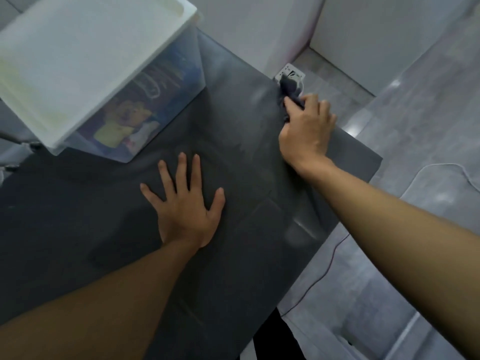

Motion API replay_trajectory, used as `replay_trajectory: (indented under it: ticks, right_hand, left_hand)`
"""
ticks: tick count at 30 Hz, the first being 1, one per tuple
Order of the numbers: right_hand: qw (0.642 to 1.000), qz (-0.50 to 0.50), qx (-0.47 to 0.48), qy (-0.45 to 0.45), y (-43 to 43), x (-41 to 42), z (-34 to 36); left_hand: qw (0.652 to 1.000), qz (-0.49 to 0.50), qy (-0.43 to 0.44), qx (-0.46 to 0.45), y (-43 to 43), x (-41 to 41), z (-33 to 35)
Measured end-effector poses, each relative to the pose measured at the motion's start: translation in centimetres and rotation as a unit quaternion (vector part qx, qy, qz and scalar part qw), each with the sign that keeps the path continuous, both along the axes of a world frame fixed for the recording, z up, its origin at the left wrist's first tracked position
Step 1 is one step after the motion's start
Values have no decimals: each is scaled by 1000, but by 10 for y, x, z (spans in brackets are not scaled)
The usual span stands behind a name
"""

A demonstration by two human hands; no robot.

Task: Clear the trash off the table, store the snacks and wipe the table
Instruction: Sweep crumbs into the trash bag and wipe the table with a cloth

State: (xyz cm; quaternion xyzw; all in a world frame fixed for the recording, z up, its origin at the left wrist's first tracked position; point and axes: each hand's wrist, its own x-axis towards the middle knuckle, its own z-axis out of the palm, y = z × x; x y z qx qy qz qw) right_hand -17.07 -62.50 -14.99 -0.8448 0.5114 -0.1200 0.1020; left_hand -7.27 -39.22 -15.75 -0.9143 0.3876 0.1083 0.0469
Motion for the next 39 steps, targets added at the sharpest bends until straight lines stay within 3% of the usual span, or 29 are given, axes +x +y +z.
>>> replay_trajectory:
  ticks: [2,4,6,8,10,12,13,15,17,18,20,22,24,27,29,31,33,35,37,39]
  right_hand:
    - [994,107,-17,-11,22,8,-1]
    - [959,280,-29,-26,41,5,-4]
    - [920,390,-36,-8,38,5,-6]
    - [937,345,-49,-7,16,18,-7]
    - [982,188,-25,-6,-6,38,-4]
    - [997,74,12,8,-10,58,2]
    - [996,87,15,14,-4,65,3]
    - [971,239,-5,-2,14,71,2]
    - [909,416,-21,0,24,66,-3]
    - [889,457,-28,16,20,67,-4]
    - [915,402,-22,32,6,77,-5]
    - [968,247,-6,33,-4,91,-2]
    - [981,188,7,36,-2,102,2]
    - [925,379,-27,28,13,100,1]
    - [899,435,-49,31,4,94,-3]
    - [941,333,-57,21,-15,98,-6]
    - [989,144,-21,18,-37,108,-5]
    - [997,77,18,25,-46,116,0]
    - [978,208,0,14,-41,118,2]
    - [935,354,-26,11,-41,112,0]
  left_hand:
    - [1000,2,-1,0,0,0,0]
    - [1000,1,-7,10,0,-1,1]
    - [1000,0,-9,21,0,-1,1]
    - [1000,0,-8,24,0,0,1]
    - [1000,2,-6,21,0,0,1]
    - [1000,0,-8,18,0,1,2]
    - [1000,-1,-9,18,0,1,2]
    - [1000,-3,-7,17,0,1,3]
    - [1000,-7,-8,16,0,1,4]
    - [1000,-8,-9,15,0,1,4]
    - [1000,-9,-10,17,1,1,4]
    - [1000,-9,-8,20,1,2,4]
    - [1000,-9,-6,21,0,2,4]
    - [1000,-10,-2,21,0,2,6]
    - [1000,-10,0,21,1,2,6]
    - [1000,-10,3,20,0,2,7]
    - [1000,-9,8,23,-1,3,7]
    - [1000,-9,11,27,-2,3,7]
    - [999,-8,15,29,-2,3,8]
    - [999,-8,15,30,-1,4,7]
